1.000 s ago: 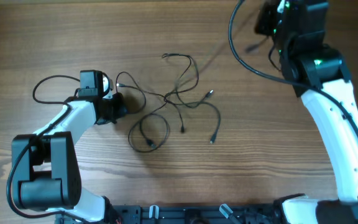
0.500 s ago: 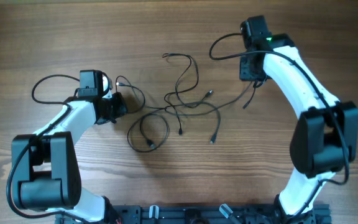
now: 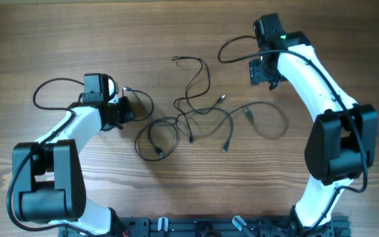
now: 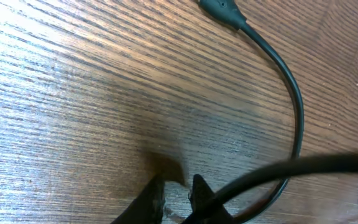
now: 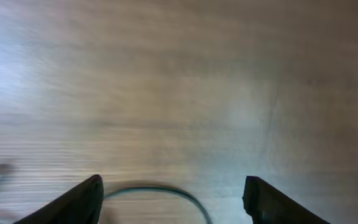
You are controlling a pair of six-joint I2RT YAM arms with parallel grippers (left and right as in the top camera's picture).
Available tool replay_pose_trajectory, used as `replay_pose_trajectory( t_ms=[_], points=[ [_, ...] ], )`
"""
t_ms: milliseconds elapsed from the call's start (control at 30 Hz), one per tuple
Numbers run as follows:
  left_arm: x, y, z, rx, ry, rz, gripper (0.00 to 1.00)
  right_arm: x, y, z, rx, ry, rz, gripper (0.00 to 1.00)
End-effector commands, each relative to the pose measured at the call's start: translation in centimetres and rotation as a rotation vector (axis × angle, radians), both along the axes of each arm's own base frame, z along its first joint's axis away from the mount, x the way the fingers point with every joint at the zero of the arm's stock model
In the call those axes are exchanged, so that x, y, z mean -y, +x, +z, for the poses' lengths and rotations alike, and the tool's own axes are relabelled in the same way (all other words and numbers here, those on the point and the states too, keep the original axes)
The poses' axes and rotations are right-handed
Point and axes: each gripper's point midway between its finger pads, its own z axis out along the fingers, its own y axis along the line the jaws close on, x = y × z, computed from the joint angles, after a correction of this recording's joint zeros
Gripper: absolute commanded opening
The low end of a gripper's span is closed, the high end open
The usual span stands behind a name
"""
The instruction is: Untangle cables
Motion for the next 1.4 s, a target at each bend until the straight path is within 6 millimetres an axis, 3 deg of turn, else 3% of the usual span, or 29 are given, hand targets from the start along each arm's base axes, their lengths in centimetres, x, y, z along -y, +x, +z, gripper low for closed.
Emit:
replay_pose_trajectory(
  t_ms=[0,100,167,433,467,600,767,867,1100,1367],
  points=[
    [-3.4,-5.1,-5.0,-0.205,0.156,0.065,0.18,-5.1,1.0,4.5,0.074,0.276,0.142,0.76],
    [-3.4,-5.1,-5.0,-0.205,0.156,0.065,0.19,-11.6,-1.5,6.2,0.006,0.625,0.404,0.7],
    [-3.4,-5.1,-5.0,-0.203,0.156,0.066,0.2,-15.3,-4.7,8.2,-0.044,0.847,0.602,0.61],
    [-2.8,-4.4,-4.9,-0.173,0.123,0.059,0.16,-20.6,-12.1,7.2,-0.218,0.862,0.862,0.53],
    [-2.6,-4.3,-4.9,-0.169,0.109,0.056,0.11,-21.2,-12.7,7.0,-0.232,0.858,0.881,0.53],
    [-2.3,-4.2,-4.8,-0.177,0.073,0.122,0.04,-23.0,-15.3,5.1,-0.29,0.829,0.938,0.54],
    [-2.3,-4.1,-4.8,-0.175,0.065,0.148,0.04,-25.1,-17.4,1.8,-0.314,0.829,0.965,0.52],
    [-2.3,-4.0,-4.8,-0.171,0.065,0.149,0.05,-25.6,-17.4,-0.8,-0.282,0.647,0.979,0.5],
    [-2.3,-4.0,-4.8,-0.171,0.066,0.148,0.08,-25.5,-17.4,-3.9,-0.2,0.253,0.932,0.54],
    [-2.3,-3.9,-4.8,-0.169,0.065,0.148,0.11,-24.7,-16.5,-6.5,-0.129,0.164,0.892,0.54]
  ],
)
